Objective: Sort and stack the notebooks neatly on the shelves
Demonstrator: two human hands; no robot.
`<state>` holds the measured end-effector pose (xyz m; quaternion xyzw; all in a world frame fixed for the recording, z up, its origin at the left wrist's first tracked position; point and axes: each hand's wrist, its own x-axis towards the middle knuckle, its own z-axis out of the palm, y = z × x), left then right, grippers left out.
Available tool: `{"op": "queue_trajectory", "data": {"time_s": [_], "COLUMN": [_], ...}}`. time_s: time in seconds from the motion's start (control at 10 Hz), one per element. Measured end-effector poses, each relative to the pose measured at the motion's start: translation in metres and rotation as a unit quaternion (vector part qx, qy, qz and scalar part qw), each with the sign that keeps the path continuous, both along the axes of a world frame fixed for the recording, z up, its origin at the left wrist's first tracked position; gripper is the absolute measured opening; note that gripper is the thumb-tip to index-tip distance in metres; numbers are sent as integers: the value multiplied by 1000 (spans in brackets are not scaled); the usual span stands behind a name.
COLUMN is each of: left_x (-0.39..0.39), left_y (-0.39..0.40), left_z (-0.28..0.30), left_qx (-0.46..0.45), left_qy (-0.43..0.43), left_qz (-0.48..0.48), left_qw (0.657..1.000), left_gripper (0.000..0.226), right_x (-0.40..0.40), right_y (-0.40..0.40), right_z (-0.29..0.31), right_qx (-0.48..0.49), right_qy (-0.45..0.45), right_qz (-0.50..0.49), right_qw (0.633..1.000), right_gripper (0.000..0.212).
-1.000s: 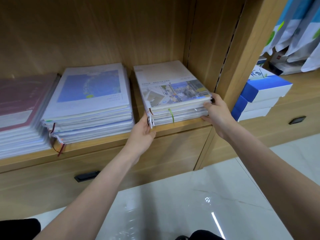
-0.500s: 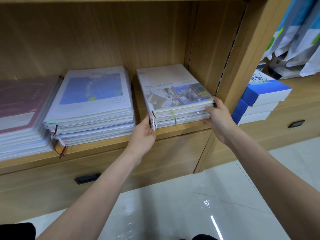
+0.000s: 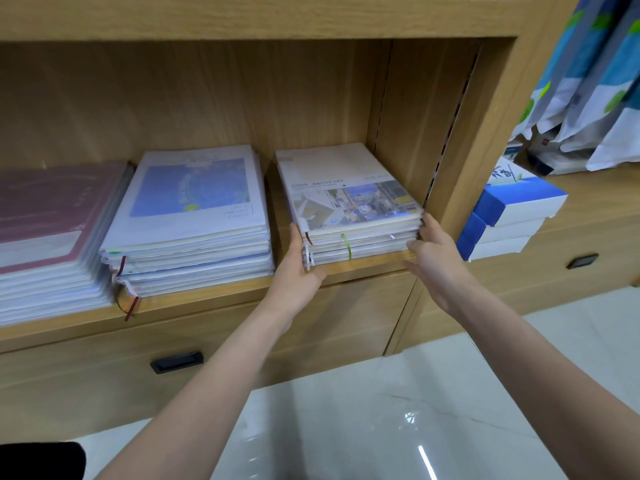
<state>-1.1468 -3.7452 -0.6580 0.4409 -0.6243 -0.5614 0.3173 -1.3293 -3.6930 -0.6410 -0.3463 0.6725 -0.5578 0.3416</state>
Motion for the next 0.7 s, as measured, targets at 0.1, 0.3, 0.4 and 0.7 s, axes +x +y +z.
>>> {"op": "queue_trajectory", "data": {"time_s": [0.1, 0.3, 0.4, 0.7], "left_x": [1, 8, 6, 63], "left_y": [6, 7, 6, 19], "left_z": [-3, 5, 8, 2], "left_qx": [-17, -6, -4, -218], "left_qy": [10, 66, 60, -37], "left_qz": [13, 16, 10, 144], "left_qw": [1000, 998, 998, 965], "left_gripper": [87, 81, 81, 38], "right_x": [-2, 11, 15, 48], "right_y": [0, 6, 5, 15], "right_z": [-5, -3, -6, 11], "right_qx": [38, 30, 71, -2], "right_qy": [35, 229, 264, 406], "right_qz": [8, 20, 40, 44], "right_qw": [999, 973, 961, 913], "right_gripper": [65, 72, 65, 56]}}
